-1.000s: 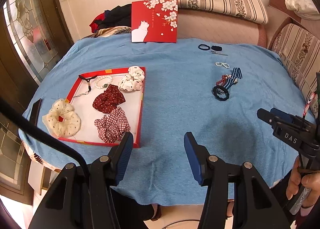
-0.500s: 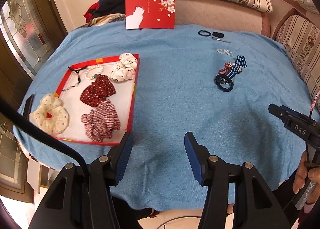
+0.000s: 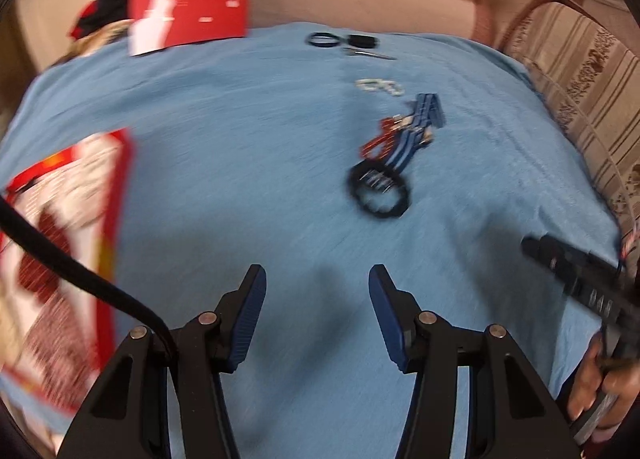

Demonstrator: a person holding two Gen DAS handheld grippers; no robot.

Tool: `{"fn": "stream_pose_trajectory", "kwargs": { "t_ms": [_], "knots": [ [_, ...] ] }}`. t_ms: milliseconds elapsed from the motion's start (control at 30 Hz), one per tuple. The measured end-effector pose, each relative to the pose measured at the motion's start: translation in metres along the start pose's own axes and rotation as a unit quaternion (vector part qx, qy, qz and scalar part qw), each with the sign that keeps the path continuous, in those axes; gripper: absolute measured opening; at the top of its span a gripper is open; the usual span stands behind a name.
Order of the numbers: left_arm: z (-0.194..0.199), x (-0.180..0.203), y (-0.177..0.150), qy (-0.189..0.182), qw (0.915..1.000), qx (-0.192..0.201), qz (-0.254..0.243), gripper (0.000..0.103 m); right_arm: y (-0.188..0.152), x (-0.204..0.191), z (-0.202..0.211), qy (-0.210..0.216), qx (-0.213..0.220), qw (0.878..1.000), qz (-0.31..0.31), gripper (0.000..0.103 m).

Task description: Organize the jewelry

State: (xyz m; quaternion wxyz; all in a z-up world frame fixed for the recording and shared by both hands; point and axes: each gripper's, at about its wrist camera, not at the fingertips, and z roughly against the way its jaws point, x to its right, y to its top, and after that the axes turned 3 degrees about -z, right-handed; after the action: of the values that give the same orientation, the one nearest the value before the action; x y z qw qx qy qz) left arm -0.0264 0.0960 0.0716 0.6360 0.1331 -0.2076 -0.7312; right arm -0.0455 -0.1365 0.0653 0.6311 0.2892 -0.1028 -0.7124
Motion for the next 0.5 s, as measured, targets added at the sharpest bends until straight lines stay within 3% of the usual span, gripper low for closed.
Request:
{"fn": "stream_pose_trajectory", "kwargs": {
  "t_ms": [167,300,400,500],
  "knots": [
    [-0.042,0.009,0.041,-0.031,0.9995,-0.002,-0.007,0.050,0.005,0.003,-0.005,-0.005,0.006,1.000,0.005,0.057],
    [-0.075,0.013,0.057,-0.046,0.9986,-0.028,-0.001,0.049,0.010,0.004,-0.011,-0.002,0.005,1.000,0.002,0.057],
    [-0.079,0.015,0.059,-0.050,0.9982,-0.034,0.001,0.015,0.011,0.004,-0.016,-0.001,0.003,1.000,0.002,0.057],
    [-0.067,0.008,0.055,-0.080,0.9961,-0.029,0.024,0.013,0.011,0.003,-0.021,-0.002,0.000,1.000,0.001,0.057]
  ]
}}
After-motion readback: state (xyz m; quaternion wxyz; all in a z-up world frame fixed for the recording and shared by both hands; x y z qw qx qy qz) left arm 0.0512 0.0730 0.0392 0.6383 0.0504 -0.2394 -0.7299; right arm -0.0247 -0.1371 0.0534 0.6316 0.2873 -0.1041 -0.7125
